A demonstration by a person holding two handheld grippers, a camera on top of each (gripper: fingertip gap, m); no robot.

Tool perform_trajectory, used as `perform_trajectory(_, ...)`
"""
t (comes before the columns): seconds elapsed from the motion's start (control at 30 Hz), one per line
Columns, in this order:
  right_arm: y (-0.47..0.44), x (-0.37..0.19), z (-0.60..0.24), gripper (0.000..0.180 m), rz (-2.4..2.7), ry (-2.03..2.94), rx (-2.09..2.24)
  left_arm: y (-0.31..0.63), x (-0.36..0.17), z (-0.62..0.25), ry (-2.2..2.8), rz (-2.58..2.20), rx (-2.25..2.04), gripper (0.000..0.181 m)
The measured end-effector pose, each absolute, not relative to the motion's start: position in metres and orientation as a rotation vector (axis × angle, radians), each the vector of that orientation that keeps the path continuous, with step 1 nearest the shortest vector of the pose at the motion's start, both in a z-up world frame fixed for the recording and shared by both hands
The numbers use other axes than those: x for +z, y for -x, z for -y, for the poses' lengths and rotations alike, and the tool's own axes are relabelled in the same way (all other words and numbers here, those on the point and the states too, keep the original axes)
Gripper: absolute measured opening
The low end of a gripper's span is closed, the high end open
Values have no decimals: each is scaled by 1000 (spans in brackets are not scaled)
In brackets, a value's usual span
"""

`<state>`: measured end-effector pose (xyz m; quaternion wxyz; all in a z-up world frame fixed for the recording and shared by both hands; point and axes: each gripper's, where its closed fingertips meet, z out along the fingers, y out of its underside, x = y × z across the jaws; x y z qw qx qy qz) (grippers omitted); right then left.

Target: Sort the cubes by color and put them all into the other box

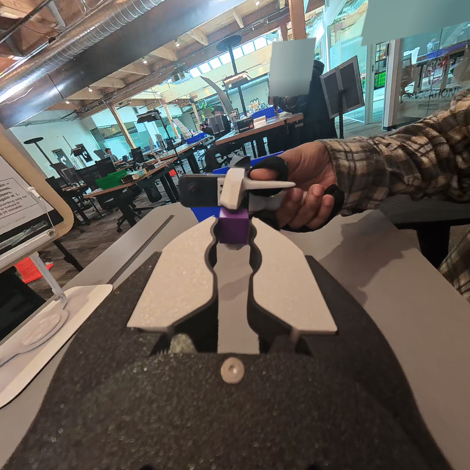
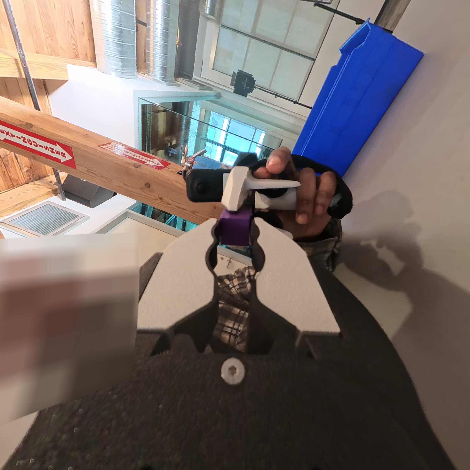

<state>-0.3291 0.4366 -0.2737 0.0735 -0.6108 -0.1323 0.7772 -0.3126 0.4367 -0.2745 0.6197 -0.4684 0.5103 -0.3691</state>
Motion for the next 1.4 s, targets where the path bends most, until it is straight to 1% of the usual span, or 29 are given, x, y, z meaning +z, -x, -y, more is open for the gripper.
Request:
perform_trajectory(0.13,329,-274,-435,22,408,1855,2314,311,-274,-434,1075,-1182,-851,21)
perform_trajectory(0.23,323,-276,-434,22,449,1913,2211,307,-277,-434,1093,-1187,-863,21)
perform_trajectory(0.27,318,-274,-434,22,462,1930,2178,306,-278,-434,1102,-1181,-864,23)
perform_trajectory(0.3,311,-272,-434,21,481,1953,2132,305,-278,-436,1117,-1170,-861,33)
perform_trajectory(0.37,287,-265,-439,22,517,2013,1975,304,-281,-440,1156,-1151,-860,45)
perform_trajectory(0.43,249,-255,-454,22,535,2087,1725,303,-283,-444,1189,-1126,-878,54)
perform_trajectory(0.5,193,-247,-480,22,542,2185,1357,301,-284,-446,1220,-1104,-907,64)
perform_trajectory(0.63,45,-243,-542,22,458,2392,524,296,-289,-447,1264,-1096,-947,74)
perform_trajectory(0.7,-25,-250,-564,22,398,2493,207,294,-292,-448,1277,-1095,-943,78)
perform_trajectory(0.73,-51,-257,-573,22,380,2542,117,293,-293,-448,1280,-1093,-938,79)
perform_trajectory(0.83,-97,-293,-590,22,288,2704,59,291,-297,-450,1290,-1090,-930,80)
perform_trajectory(0.97,-128,-347,-608,22,251,2883,-42,287,-309,-454,1332,-1110,-891,78)
perform_trajectory(1.07,-142,-377,-622,22,235,2954,-103,284,-320,-455,1360,-1155,-853,76)
perform_trajectory(1.23,-152,-406,-639,22,131,2965,-50,280,-328,-453,1376,-1198,-822,74)
perform_trajectory(1.4,-161,-422,-644,23,38,2970,-1,281,-330,-454,1397,-1197,-838,73)
